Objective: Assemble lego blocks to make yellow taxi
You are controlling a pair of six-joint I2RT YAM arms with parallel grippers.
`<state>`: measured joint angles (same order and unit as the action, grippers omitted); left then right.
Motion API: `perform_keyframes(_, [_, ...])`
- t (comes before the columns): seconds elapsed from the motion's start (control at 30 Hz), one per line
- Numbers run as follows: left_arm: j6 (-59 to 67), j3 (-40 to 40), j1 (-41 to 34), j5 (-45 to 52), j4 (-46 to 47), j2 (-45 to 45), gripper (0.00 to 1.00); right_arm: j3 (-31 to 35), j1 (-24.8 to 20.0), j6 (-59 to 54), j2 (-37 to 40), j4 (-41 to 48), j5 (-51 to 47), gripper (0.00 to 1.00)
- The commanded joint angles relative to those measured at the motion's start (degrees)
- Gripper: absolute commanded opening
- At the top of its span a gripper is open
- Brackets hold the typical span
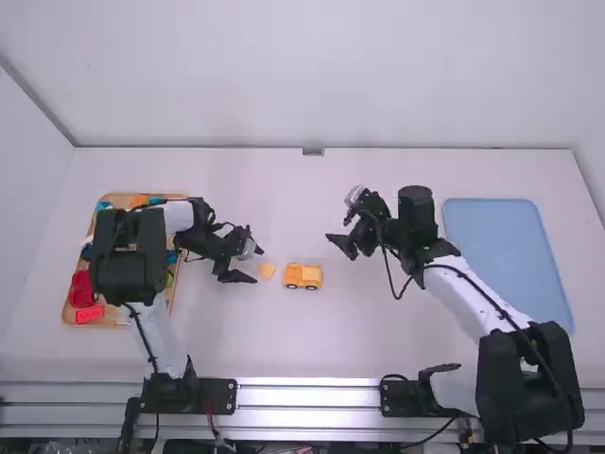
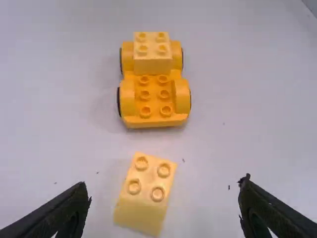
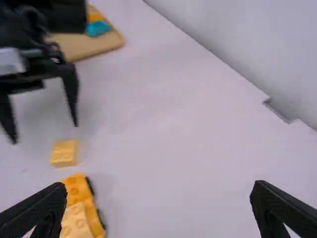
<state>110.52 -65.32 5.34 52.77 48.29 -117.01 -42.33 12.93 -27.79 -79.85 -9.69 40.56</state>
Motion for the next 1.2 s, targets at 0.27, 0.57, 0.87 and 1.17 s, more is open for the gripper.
perform_keyframes(0.27, [-4.76,0.35,-0.85,3.34,-9.75,-6.71,0.69,0.74,-4.28,-3.76,1.11,-0.52,16.44,0.99])
perform_keyframes(0.57, [-0.15,3.72,-0.92,3.78,-12.48,-6.71,0.49,0.74,-3.85,-5.09,1.11,-0.59,14.93,0.99])
perform_keyframes(0.87, [-0.15,4.59,-0.94,6.54,-13.49,-6.69,0.33,0.74,-4.0,-5.05,1.11,-0.39,14.93,0.99])
perform_keyframes(1.17, [2.32,-1.6,-0.79,11.58,3.96,-2.6,0.14,1.01,-3.98,-12.07,0.63,7.21,12.57,0.98])
